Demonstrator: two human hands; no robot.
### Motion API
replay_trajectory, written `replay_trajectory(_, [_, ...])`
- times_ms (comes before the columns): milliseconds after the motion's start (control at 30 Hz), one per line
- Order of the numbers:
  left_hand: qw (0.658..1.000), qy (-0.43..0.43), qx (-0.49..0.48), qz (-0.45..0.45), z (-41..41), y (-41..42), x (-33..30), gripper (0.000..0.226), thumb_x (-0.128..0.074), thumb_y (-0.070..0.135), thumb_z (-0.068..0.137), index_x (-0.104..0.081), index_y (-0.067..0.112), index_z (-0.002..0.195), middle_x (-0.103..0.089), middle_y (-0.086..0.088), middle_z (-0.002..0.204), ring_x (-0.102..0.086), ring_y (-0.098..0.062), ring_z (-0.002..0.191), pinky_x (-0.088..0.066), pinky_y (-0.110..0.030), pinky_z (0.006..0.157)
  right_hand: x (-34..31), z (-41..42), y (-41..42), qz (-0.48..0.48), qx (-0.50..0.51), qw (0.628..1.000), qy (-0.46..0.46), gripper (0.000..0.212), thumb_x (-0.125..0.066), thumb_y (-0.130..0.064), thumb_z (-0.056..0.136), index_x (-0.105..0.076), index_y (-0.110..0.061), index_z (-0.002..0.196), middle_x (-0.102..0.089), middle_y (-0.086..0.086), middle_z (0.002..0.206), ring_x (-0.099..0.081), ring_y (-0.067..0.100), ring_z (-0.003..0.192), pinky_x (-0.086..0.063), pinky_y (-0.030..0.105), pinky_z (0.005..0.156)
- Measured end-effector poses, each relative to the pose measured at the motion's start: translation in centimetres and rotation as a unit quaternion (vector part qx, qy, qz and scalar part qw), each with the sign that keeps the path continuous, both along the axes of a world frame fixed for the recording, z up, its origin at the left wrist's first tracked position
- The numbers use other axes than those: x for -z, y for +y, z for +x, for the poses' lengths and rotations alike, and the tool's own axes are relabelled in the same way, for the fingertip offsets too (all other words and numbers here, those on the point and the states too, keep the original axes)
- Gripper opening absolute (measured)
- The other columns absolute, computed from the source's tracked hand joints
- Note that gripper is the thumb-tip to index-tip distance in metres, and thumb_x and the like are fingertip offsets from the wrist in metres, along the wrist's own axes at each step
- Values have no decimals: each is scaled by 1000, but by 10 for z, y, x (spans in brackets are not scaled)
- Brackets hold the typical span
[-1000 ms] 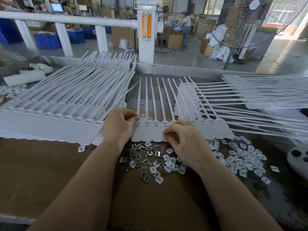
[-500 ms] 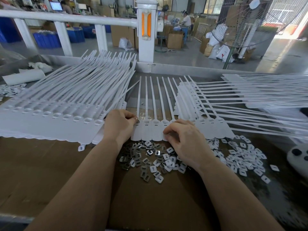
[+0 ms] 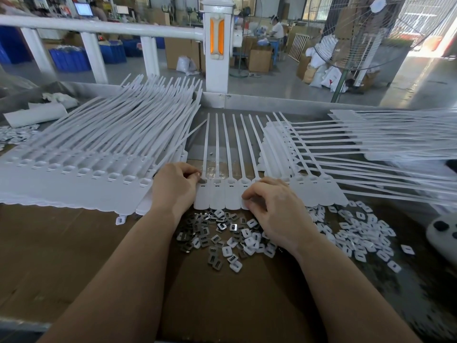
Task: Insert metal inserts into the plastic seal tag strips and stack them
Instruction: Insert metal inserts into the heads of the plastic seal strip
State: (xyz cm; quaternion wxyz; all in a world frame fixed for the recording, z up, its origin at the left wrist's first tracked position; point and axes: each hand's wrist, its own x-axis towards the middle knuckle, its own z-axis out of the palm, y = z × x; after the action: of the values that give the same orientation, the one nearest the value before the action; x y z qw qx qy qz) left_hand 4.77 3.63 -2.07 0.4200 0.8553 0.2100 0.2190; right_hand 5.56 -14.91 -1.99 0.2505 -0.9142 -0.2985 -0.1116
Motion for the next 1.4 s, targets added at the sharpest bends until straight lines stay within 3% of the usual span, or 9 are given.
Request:
replay_trajectory(233, [1000, 7, 6, 24, -2, 1, 0, 13, -59, 14, 88, -71, 18, 90, -58, 10, 76, -50, 0, 67, -34, -12, 57, -1, -1, 0, 5, 0, 1000, -2, 11, -58, -20, 90, -66, -21, 96, -60, -8, 102, -48, 10, 101, -37, 23, 93])
replay_trajectory(367, [999, 11, 12, 34, -3, 2, 1, 8, -64, 15, 85, -69, 21, 87, -54, 16, 71, -48, 4, 66, -34, -10, 57, -1, -1, 0, 6, 0, 1000, -1, 11, -58, -20, 90, -66, -21, 97, -59, -8, 102, -48, 9, 101, -37, 23, 93])
replay_trajectory(533, [1000, 3, 18, 4, -4, 2, 0, 3, -65, 16, 85, -67, 19, 84, -59, 9, 75, -54, -7, 74, -40, -22, 70, -1, -1, 0, 6, -1, 1000, -4, 10, -58, -19, 90, -66, -21, 96, -59, -9, 101, -48, 9, 100, -36, 21, 92])
replay_trajectory(733, [999, -24, 25, -28, -4, 3, -1, 7, -61, 13, 88, -65, 17, 84, -66, 1, 81, -61, -16, 78, -49, -30, 76, -1, 0, 0, 7, 0, 1000, -2, 10, -58, -19, 90, -66, -21, 95, -58, -10, 99, -47, 8, 99, -34, 19, 89])
replay_trajectory(900, [1000, -15, 24, -12, -2, 2, 1, 7, -58, 13, 90, -65, 15, 89, -61, 4, 77, -55, -11, 73, -41, -23, 67, 0, -1, 0, 6, 1, 1000, -2, 10, -58, -19, 90, -66, -21, 95, -58, -11, 99, -47, 8, 100, -34, 19, 91])
replay_trajectory(1267, [995, 51, 25, 86, 7, 1, 5, 17, -52, 16, 93, -66, 8, 98, -61, -8, 103, -47, -15, 83, -33, -24, 73, -1, -1, 0, 6, 0, 1000, 5, 11, -58, -20, 91, -66, -21, 97, -59, -9, 102, -47, 8, 100, -35, 21, 92])
replay_trajectory(1400, [997, 30, 25, 64, 4, 1, 4, 14, -56, 15, 91, -68, 10, 96, -60, 1, 85, -50, -11, 77, -33, -20, 68, -1, -1, 1, 7, 1, 1000, 5, 11, -58, -20, 90, -66, -21, 96, -59, -9, 101, -47, 8, 100, -34, 19, 91])
